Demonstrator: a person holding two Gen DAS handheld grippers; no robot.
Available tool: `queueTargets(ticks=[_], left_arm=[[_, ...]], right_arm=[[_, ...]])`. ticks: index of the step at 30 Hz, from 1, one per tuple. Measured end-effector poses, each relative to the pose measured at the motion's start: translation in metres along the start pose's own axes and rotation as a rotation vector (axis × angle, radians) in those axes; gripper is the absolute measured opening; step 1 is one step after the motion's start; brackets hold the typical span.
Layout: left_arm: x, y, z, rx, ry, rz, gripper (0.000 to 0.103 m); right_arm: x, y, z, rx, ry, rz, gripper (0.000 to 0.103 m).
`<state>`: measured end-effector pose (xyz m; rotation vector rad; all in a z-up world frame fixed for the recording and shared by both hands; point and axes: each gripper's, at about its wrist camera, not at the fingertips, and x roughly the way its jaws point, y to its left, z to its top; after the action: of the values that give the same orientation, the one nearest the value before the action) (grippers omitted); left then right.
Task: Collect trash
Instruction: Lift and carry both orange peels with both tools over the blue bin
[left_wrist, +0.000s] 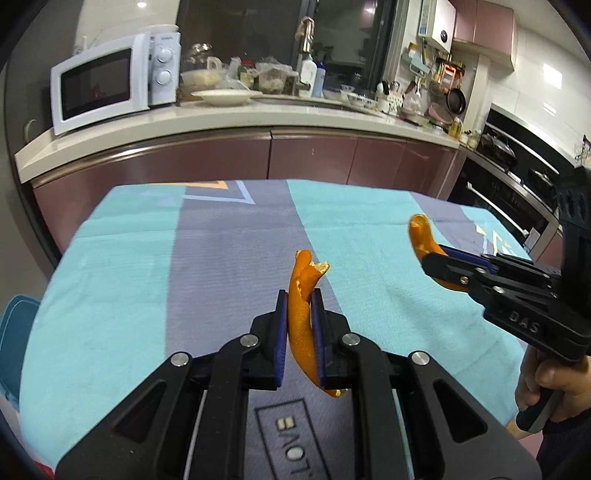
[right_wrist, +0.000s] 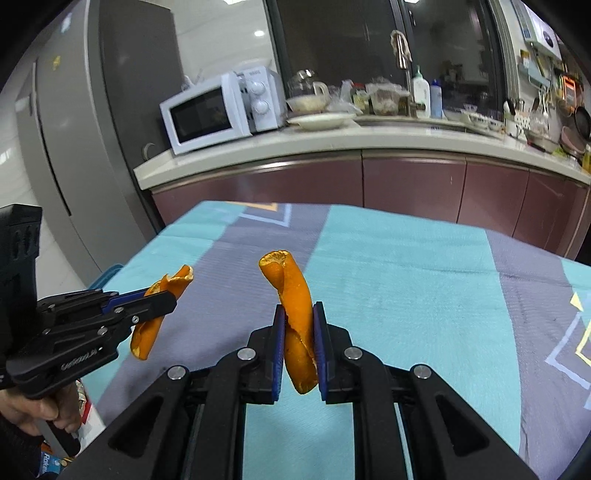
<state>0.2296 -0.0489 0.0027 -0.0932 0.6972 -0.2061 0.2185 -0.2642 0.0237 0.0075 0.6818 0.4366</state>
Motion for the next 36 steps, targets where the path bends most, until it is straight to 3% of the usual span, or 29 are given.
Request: queueTargets(ticks=[20,36], left_arm=[[-0.175,0.061,-0.060,-0.092,-0.173,0.128,0.013],[-0.290,0.125,-0.118,-0.183,-0.272,0.262,0.013]], right_arm=[[-0.066,0.103,-0.016,-0.131,-0.103,0.100,0.013],[-0.095,0.194,-0.019,-0.264,-0.167,0.255,0.013]])
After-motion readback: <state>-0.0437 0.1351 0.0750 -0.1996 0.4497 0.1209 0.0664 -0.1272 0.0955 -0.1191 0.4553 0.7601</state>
